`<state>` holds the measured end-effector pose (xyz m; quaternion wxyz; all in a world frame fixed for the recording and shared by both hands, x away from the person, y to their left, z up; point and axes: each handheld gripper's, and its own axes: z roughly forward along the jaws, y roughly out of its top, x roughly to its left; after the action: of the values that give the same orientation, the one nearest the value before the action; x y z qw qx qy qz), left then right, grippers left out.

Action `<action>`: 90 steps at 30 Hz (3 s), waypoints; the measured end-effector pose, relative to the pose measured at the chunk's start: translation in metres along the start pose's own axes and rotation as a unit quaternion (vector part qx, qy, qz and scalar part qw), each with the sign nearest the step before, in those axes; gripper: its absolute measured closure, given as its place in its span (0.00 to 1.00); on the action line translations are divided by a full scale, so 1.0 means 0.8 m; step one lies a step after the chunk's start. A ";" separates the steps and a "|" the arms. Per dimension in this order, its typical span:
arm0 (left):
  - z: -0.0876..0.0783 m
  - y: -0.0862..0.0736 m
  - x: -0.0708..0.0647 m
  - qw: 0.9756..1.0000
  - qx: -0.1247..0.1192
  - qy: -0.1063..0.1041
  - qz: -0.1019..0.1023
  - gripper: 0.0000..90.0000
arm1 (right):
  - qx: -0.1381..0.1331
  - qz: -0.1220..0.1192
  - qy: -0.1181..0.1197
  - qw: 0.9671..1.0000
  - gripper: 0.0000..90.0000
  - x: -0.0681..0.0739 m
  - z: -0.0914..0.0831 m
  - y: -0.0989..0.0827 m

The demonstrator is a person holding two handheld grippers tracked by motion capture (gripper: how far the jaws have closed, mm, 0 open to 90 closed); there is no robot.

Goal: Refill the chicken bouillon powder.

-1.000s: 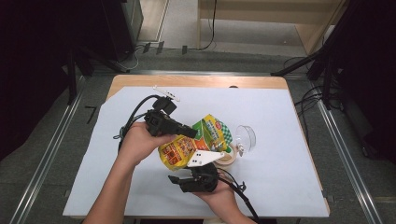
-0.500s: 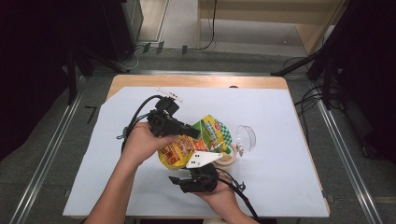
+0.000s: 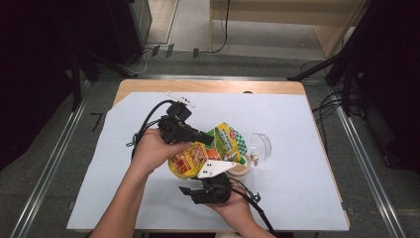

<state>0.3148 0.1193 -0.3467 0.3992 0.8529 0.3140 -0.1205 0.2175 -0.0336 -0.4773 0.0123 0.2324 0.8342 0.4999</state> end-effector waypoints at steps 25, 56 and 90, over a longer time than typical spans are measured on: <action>-0.022 -0.025 0.019 1.000 0.013 -0.017 0.005 0.99 | 0.021 0.002 -0.011 1.000 0.53 0.016 -0.013 -0.011; -0.005 -0.022 0.020 0.999 -0.007 -0.053 0.003 0.99 | 0.020 -0.013 -0.016 1.000 0.55 0.008 -0.001 -0.014; -0.067 -0.038 0.081 0.987 -0.149 0.050 -0.036 1.00 | -0.001 -0.014 -0.013 1.000 0.54 0.009 -0.011 -0.010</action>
<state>0.3428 0.2034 -0.3595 0.5007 0.7771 0.3788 -0.0436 0.2060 -0.0411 -0.4778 0.0300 0.2275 0.8366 0.4974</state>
